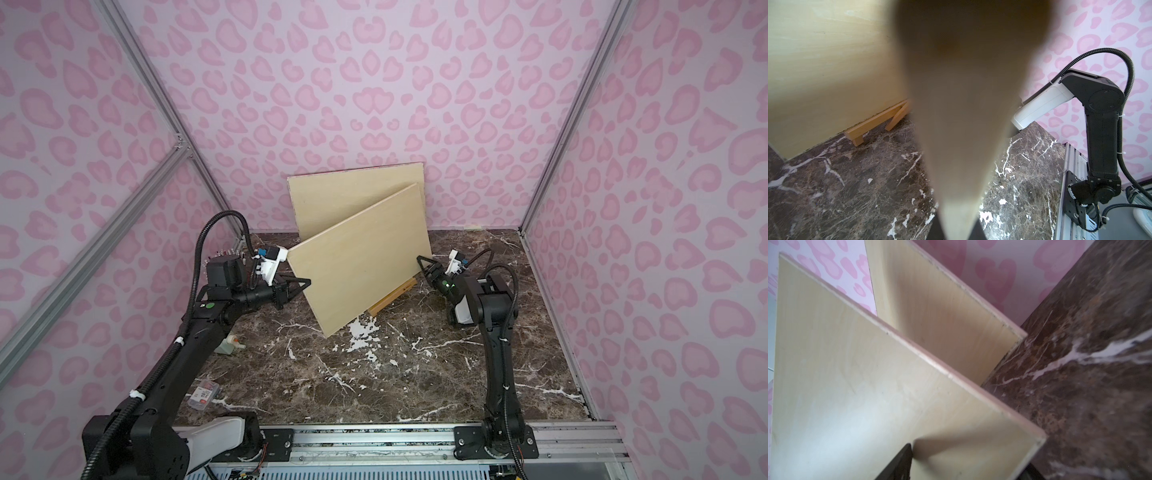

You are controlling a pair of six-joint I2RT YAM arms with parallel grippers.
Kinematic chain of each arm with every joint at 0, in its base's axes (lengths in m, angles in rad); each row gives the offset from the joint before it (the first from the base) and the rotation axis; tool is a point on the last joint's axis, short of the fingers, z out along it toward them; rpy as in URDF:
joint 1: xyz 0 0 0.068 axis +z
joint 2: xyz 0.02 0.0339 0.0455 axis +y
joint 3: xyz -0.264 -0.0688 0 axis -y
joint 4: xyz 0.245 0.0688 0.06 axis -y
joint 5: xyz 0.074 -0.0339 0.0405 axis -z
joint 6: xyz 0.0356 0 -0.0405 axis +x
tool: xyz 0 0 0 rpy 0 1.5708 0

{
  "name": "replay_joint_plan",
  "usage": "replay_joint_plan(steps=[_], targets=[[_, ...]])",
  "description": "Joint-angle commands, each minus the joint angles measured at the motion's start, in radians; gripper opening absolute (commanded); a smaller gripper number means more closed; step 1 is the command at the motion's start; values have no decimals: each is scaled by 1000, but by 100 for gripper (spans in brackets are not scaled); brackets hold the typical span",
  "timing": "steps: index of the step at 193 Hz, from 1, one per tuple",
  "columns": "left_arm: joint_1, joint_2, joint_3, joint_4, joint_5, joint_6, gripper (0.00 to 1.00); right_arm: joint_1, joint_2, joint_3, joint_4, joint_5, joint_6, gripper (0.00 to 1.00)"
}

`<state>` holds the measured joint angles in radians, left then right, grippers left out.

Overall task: Disassemble the easel
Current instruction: Pick up the drawing board from the easel.

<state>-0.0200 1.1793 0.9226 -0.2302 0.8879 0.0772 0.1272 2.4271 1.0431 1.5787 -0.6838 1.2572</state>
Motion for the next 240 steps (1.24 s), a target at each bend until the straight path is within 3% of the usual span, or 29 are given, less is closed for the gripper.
replay_joint_plan(steps=[1, 121, 240], targets=[[-7, -7, 4, 12, -16, 16, 2, 3, -17, -2, 301, -46, -7, 71], [-23, -27, 33, 32, 44, -44, 2, -8, -133, -55, 301, -22, -35, 70], [-69, -183, -44, -91, 92, -91, 2, -39, -496, -489, 301, -20, -119, 69]])
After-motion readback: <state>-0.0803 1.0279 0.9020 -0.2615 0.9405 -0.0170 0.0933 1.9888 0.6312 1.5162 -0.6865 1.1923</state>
